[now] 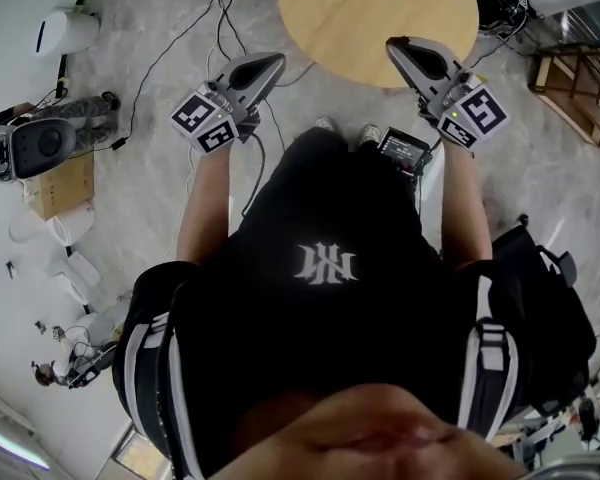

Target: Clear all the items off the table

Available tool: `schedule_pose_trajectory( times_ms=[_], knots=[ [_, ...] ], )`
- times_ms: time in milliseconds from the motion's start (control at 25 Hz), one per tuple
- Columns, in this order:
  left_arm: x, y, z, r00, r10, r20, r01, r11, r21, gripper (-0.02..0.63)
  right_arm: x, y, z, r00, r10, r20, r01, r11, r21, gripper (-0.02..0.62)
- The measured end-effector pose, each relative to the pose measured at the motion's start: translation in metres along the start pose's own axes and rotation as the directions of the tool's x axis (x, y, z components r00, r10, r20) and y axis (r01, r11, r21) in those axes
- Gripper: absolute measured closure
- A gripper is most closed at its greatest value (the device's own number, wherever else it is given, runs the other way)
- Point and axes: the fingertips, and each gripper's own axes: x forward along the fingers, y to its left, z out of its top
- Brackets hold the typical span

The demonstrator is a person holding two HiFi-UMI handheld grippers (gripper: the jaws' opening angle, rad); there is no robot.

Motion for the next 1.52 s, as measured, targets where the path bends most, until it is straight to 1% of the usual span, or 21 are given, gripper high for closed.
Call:
schedule_pose_trajectory(
  times_ms=[160, 240, 320, 400, 560, 720, 840, 920, 1080, 1200, 1280, 1400, 1520],
  knots=[
    [-0.028, 0.03, 0.004, 0.999, 0.027, 0.035, -0.026, 1.0, -0.01, 0.594, 0.019, 0.013, 0.001, 1.0, 0.0, 0.013, 0.001, 0.999, -0.036, 0.592],
    [-0.041, 0.047, 0.008, 0.998, 0.007, 0.059, -0.006, 1.0, -0.02, 0.594, 0.038, 0.018, 0.001, 1.0, -0.02, 0.004, 0.02, 0.999, -0.046, 0.592],
    [-0.048, 0.06, 0.009, 0.996, -0.046, 0.07, 0.048, 0.998, -0.029, 0.594, 0.058, 0.021, 0.001, 0.998, -0.057, -0.012, 0.056, 0.997, -0.049, 0.592],
    [-0.05, 0.071, 0.008, 0.991, -0.117, 0.068, 0.12, 0.992, -0.037, 0.594, 0.077, 0.023, 0.004, 0.994, -0.108, -0.011, 0.107, 0.994, -0.036, 0.592],
    [-0.054, 0.088, 0.009, 0.967, -0.246, 0.072, 0.25, 0.967, -0.048, 0.594, 0.097, 0.027, 0.01, 0.977, -0.212, 0.016, 0.212, 0.977, -0.003, 0.592],
    [-0.05, 0.087, 0.012, 0.935, -0.348, 0.07, 0.351, 0.936, -0.036, 0.594, 0.092, 0.031, 0.01, 0.957, -0.29, 0.005, 0.29, 0.957, -0.004, 0.592],
    [-0.051, 0.084, 0.009, 0.912, -0.405, 0.06, 0.408, 0.912, -0.041, 0.594, 0.098, 0.045, 0.003, 0.946, -0.323, -0.018, 0.323, 0.946, 0.003, 0.592],
    [-0.051, 0.079, 0.009, 0.901, -0.429, 0.062, 0.431, 0.901, -0.039, 0.594, 0.101, 0.054, -0.002, 0.944, -0.328, -0.035, 0.328, 0.945, 0.0, 0.592],
    [-0.04, 0.062, 0.014, 0.885, -0.461, 0.067, 0.463, 0.885, -0.035, 0.594, 0.09, 0.057, -0.004, 0.939, -0.341, -0.038, 0.342, 0.94, 0.004, 0.592],
    [-0.038, 0.046, 0.017, 0.866, -0.498, 0.043, 0.499, 0.867, -0.011, 0.594, 0.082, 0.06, -0.006, 0.933, -0.357, -0.041, 0.357, 0.934, -0.007, 0.592],
    [-0.04, 0.044, 0.019, 0.864, -0.503, 0.032, 0.503, 0.864, -0.003, 0.594, 0.081, 0.062, -0.006, 0.933, -0.359, -0.037, 0.359, 0.933, 0.002, 0.592],
    [-0.044, 0.044, 0.02, 0.865, -0.501, 0.034, 0.502, 0.865, -0.013, 0.594, 0.08, 0.064, -0.009, 0.934, -0.354, -0.047, 0.354, 0.935, 0.009, 0.592],
    [-0.042, 0.036, 0.007, 0.857, -0.516, -0.003, 0.516, 0.857, -0.021, 0.594, 0.078, 0.065, -0.015, 0.938, -0.346, -0.034, 0.346, 0.938, 0.025, 0.592]
  ],
)
